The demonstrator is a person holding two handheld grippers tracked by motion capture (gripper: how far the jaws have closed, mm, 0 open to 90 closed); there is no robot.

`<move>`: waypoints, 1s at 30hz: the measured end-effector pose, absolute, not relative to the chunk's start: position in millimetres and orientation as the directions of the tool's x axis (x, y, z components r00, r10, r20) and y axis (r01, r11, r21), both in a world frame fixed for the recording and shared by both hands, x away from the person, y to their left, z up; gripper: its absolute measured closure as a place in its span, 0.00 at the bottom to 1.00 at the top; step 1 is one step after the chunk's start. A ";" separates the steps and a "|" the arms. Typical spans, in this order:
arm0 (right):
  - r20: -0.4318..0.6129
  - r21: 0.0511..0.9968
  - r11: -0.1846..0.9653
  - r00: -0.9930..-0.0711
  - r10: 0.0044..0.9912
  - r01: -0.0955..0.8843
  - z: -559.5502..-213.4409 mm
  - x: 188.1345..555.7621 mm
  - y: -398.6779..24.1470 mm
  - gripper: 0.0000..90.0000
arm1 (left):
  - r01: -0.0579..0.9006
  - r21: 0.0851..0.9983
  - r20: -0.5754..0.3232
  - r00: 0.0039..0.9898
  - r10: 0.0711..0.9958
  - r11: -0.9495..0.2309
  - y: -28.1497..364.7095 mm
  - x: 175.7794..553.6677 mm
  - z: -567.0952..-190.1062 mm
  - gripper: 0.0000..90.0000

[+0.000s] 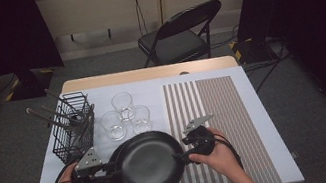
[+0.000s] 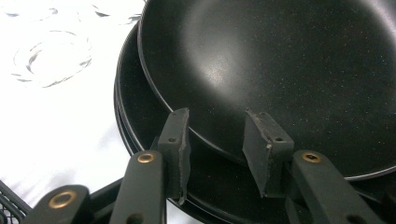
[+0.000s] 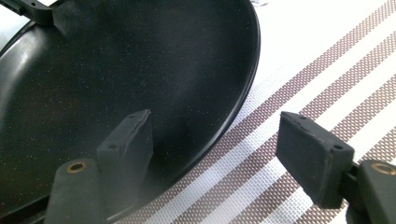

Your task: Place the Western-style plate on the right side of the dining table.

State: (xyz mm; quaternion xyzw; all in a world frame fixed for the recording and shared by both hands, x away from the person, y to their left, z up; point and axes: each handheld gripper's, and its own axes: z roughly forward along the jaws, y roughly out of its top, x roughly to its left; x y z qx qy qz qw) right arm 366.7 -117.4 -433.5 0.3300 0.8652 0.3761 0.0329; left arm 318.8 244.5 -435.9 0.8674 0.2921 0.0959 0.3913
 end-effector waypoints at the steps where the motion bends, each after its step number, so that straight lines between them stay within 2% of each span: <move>1: 0.193 0.672 0.499 -0.780 0.596 0.547 -433.5 366.7 -117.4 0.30 | 0.438 0.738 -0.073 0.808 0.584 -0.513 244.4 318.5 -436.5 0.69; 11: 0.229 0.670 0.476 -0.768 0.598 0.570 -435.9 366.4 -116.2 0.35 | 0.428 0.740 -0.061 0.811 0.582 -0.519 244.7 317.7 -436.7 0.68; 23: 0.280 0.660 0.453 -0.756 0.591 0.599 -437.6 365.4 -112.9 0.45 | 0.421 0.742 -0.054 0.813 0.580 -0.522 245.1 317.3 -437.0 0.68; 28: 0.300 0.653 0.447 -0.751 0.588 0.611 -437.5 363.6 -110.5 0.54 | 0.422 0.745 -0.057 0.812 0.581 -0.517 245.1 316.5 -437.7 0.68; 30: 0.313 0.649 0.436 -0.741 0.594 0.624 -437.5 362.3 -109.5 0.55 | 0.423 0.747 -0.060 0.811 0.582 -0.513 245.5 316.3 -437.9 0.67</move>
